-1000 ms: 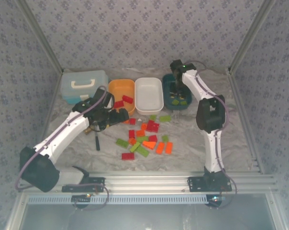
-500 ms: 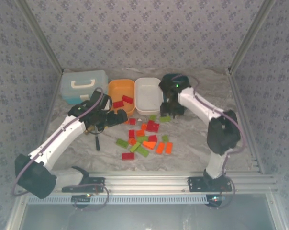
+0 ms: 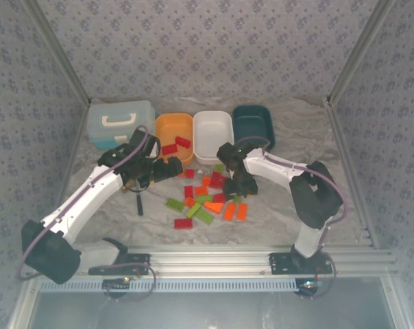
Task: Sort the legos into containers by color
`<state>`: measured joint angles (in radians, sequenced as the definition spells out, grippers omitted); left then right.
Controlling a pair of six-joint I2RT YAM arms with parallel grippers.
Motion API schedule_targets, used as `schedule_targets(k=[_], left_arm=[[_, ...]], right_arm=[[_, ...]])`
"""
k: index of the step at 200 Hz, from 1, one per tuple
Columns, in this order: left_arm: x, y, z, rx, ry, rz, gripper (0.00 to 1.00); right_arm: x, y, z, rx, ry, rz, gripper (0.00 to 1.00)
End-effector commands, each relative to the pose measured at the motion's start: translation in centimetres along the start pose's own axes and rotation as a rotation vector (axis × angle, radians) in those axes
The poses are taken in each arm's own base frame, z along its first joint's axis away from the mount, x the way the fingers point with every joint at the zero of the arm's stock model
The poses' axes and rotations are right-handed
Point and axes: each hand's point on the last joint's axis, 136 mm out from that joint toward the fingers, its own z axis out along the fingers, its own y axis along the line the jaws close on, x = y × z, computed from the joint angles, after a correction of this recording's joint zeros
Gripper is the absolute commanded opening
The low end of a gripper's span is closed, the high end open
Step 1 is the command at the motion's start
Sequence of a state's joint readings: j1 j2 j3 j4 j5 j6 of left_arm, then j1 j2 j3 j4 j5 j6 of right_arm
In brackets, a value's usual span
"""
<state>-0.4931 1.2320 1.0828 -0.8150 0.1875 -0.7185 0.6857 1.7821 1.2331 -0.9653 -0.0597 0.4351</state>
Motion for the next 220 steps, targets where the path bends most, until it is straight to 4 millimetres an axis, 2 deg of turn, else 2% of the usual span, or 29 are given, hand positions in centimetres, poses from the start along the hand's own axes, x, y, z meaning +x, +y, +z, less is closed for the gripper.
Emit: schedule_targets(k=[1,41,96,155,182,220], left_arm=[[-0.1,-0.6,-0.9,0.014,-0.007,0.001,0.97],[-0.2,-0.6,-1.2,0.019,-0.017,-0.009,0.96],[-0.5,-0.8,-1.3,0.019,-0.022,-0.008,0.97],[-0.7,-0.9,-1.1,0.016,-0.018,-0.009,0.97],[-0.7,-0.9,-1.2,0.018,-0.021,-0.005,0.97],[-0.7,-1.1,-1.0,0.018,-0.013,0.012,0.97]], right_arm=[[-0.3,0.7,0.7,-0.018,0.017,-0.018,0.64],[-1.0,-0.3,2.0,-0.004,0.032,0.001,0.58],[-0.8,-0.3,3.0,-0.001,0.051,-0.005,0.51],[-1.5,-0.5,3.0,0.004,0.041,0.007,0.38],[-1.9,-0.8,1.0,0.014,-0.005,0.015,0.36],[-4.6,-2.7,-5.4,-0.011,-0.126,0.111,0.35]])
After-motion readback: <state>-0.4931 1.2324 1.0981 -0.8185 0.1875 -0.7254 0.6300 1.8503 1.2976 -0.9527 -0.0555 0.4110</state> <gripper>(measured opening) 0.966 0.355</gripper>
